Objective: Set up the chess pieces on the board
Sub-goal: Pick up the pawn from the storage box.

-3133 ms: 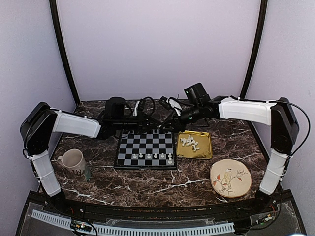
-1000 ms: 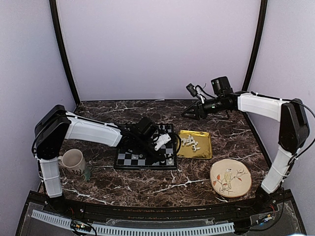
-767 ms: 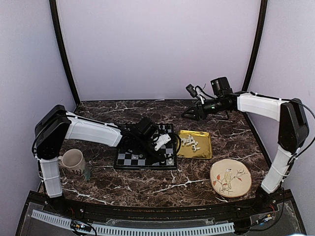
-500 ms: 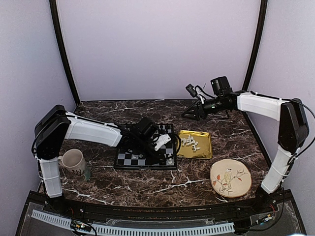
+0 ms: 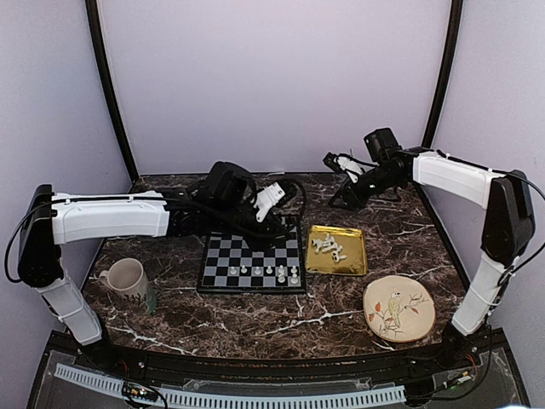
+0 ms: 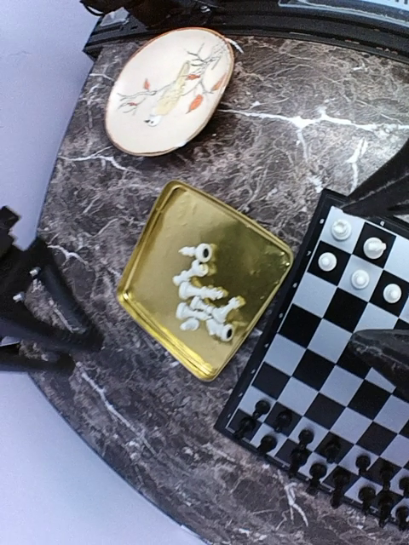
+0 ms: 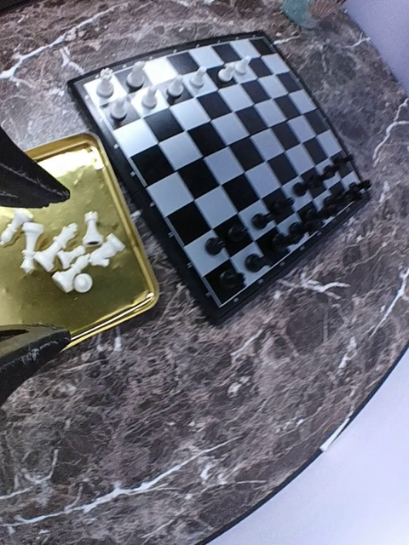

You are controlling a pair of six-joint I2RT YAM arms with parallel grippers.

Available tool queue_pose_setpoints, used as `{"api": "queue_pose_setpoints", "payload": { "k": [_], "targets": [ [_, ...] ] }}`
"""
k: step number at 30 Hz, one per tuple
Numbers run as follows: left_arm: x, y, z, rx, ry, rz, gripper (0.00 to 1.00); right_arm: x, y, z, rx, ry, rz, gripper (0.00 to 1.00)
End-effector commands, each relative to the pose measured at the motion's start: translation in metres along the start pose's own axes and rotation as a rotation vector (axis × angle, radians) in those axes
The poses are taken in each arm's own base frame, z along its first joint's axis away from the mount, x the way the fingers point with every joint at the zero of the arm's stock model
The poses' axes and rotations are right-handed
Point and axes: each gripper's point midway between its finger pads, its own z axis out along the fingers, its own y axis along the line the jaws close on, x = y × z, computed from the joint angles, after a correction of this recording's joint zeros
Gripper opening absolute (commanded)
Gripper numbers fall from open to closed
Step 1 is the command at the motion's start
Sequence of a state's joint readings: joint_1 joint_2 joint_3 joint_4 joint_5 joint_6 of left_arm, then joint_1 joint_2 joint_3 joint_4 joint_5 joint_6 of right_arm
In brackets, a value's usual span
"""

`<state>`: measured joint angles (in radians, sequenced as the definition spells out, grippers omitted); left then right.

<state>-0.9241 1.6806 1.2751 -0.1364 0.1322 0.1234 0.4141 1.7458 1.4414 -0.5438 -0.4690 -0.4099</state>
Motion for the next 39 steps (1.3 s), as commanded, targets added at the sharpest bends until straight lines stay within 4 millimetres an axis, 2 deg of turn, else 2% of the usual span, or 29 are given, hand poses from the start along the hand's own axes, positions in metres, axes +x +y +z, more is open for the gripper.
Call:
{"api": "queue_pose_setpoints", "payload": {
  "k": [1,4,7,13,19,25,33,39],
  "targets": [
    [-0.002,0.022,-0.011,-0.077,-0.053,-0.055,0.47,0.038,-0.02,0.002,0.115,0.186,-0.002,0.45],
    [0.005,0.026,-0.015,-0.082,-0.046,-0.071,0.47,0.056,-0.027,0.016,0.119,0.259,0.021,0.41],
    [0.005,0.028,-0.025,-0.106,-0.058,-0.072,0.48,0.062,-0.031,0.031,0.105,0.302,0.039,0.38],
    [-0.002,0.039,-0.042,-0.179,-0.087,-0.065,0.5,0.066,-0.026,0.064,0.069,0.382,0.033,0.38],
    [-0.007,0.038,-0.049,-0.183,-0.114,-0.063,0.5,0.08,-0.021,0.084,0.048,0.449,0.035,0.37],
    [-0.007,0.036,-0.048,-0.17,-0.113,-0.07,0.5,0.093,-0.018,0.093,0.03,0.483,0.052,0.35],
    [-0.004,0.036,-0.045,-0.168,-0.103,-0.071,0.51,0.1,-0.015,0.099,0.003,0.507,0.076,0.19],
    [-0.005,0.036,-0.045,-0.165,-0.102,-0.071,0.51,0.094,-0.016,0.095,0.012,0.491,0.076,0.07]
  ]
}}
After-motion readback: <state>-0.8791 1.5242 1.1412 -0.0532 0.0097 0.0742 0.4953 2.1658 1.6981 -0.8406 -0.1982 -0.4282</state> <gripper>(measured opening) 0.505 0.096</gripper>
